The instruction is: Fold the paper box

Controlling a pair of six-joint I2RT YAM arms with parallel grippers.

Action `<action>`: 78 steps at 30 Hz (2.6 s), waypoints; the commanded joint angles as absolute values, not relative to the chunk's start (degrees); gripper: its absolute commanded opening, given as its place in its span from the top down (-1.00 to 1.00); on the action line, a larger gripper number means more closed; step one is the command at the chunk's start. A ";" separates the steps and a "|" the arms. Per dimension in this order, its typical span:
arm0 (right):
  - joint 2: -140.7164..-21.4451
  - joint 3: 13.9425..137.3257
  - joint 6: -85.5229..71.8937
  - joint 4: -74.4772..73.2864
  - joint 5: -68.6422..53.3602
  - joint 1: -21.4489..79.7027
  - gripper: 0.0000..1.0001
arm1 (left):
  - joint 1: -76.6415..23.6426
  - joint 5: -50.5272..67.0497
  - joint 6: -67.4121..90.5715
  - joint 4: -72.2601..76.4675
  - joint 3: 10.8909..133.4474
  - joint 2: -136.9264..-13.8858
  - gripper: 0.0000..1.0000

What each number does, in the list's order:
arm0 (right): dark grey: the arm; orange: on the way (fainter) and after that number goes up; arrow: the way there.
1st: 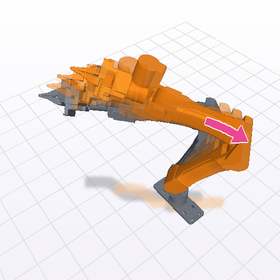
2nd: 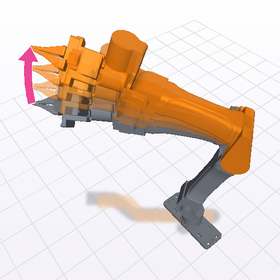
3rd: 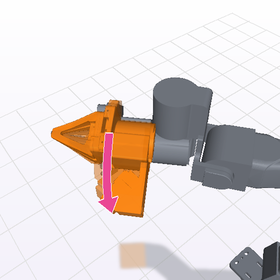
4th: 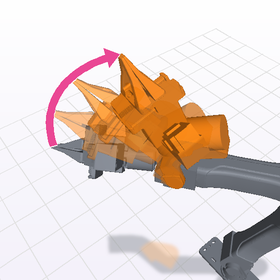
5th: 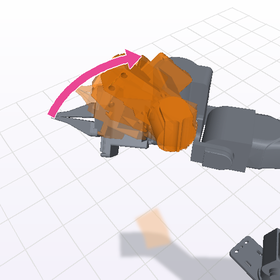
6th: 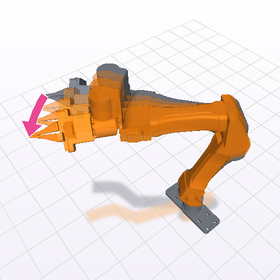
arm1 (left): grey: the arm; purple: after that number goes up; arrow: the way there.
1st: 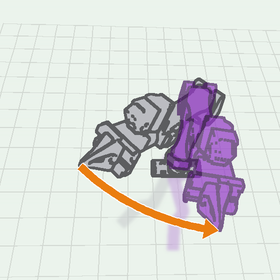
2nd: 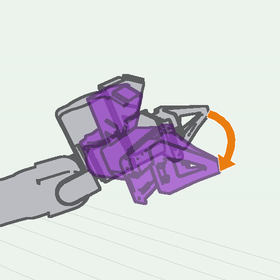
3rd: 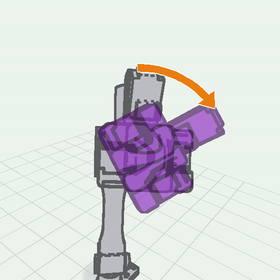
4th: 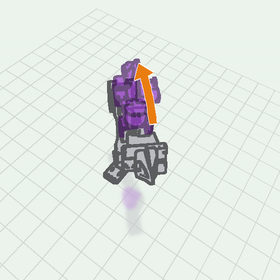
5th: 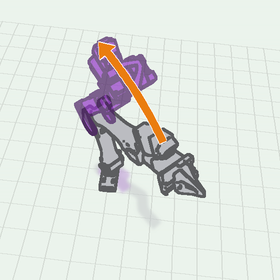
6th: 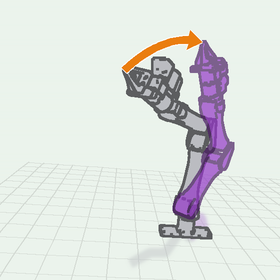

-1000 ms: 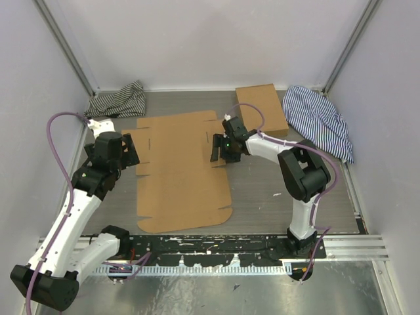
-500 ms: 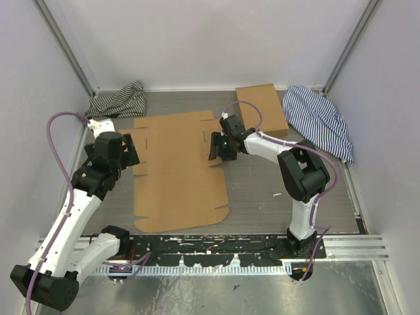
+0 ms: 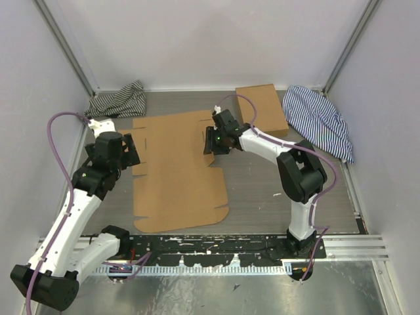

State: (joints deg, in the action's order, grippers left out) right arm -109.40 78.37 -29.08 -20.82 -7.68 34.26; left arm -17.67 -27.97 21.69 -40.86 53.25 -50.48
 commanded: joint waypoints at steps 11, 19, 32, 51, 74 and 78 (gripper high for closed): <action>-113.79 83.00 -27.88 -25.06 -2.58 35.02 0.58 | -17.69 -26.55 22.52 -41.16 54.25 -52.34 -0.96; -109.55 82.20 -26.45 -27.80 5.37 34.82 0.99 | -17.67 -18.22 32.86 -41.63 52.57 -54.34 -1.00; -109.17 79.98 -25.42 -26.78 1.72 34.53 0.99 | -17.61 -16.97 41.26 -29.25 43.64 -65.10 -0.99; -107.32 76.62 -24.14 -25.49 -0.62 34.47 0.99 | -14.48 -17.79 33.61 -15.56 47.86 -86.41 -0.95; -107.11 77.23 -23.29 -26.11 -2.11 33.83 0.99 | -10.02 -1.38 30.31 -6.50 45.12 -91.20 -0.56; -107.53 77.44 -23.46 -26.20 -2.11 33.74 0.99 | -10.00 -0.72 31.58 -7.18 44.52 -88.75 -0.45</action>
State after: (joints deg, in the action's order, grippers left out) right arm -110.26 76.82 -23.90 -26.41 -1.08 33.41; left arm -9.82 -4.54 29.98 -5.54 44.71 -90.41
